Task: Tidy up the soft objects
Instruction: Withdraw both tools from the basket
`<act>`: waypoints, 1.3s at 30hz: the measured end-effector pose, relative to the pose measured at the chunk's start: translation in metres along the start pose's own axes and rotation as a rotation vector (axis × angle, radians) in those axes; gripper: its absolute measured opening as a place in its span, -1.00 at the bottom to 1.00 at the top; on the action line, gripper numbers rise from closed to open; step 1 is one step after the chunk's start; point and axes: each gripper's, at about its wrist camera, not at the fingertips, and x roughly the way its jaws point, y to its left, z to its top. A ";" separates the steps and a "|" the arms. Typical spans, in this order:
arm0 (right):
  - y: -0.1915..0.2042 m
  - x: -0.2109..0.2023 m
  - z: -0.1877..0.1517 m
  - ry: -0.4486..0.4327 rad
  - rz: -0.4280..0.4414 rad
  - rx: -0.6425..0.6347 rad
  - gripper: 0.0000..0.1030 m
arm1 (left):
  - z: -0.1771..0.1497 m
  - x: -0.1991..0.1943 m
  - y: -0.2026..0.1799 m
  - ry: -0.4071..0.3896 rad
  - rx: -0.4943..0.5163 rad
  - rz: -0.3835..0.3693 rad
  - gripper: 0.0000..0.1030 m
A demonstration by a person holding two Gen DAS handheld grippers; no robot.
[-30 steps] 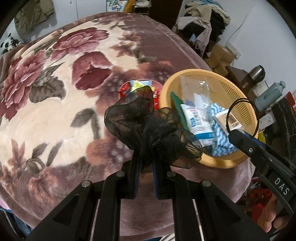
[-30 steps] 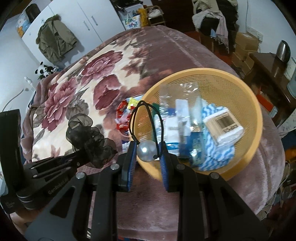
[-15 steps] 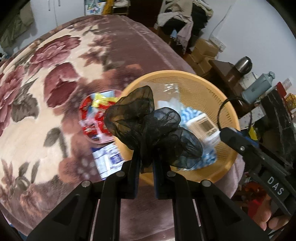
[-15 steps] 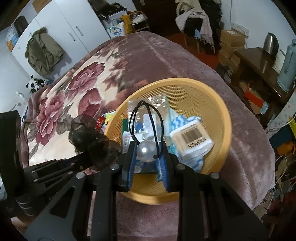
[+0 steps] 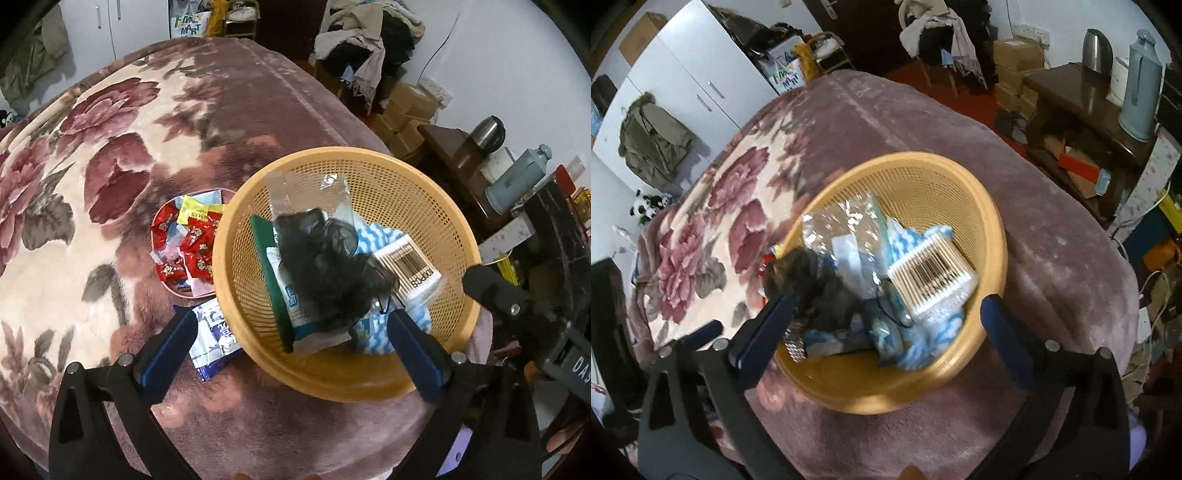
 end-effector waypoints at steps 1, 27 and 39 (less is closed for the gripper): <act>-0.002 0.000 -0.001 0.002 -0.006 -0.002 1.00 | -0.001 0.000 0.000 0.002 0.000 0.001 0.99; 0.003 -0.013 -0.034 -0.017 -0.071 -0.030 1.00 | -0.033 -0.003 0.017 0.016 -0.036 0.033 0.98; 0.020 -0.021 -0.050 -0.043 -0.100 -0.072 1.00 | -0.051 -0.012 0.031 0.024 -0.042 0.056 0.98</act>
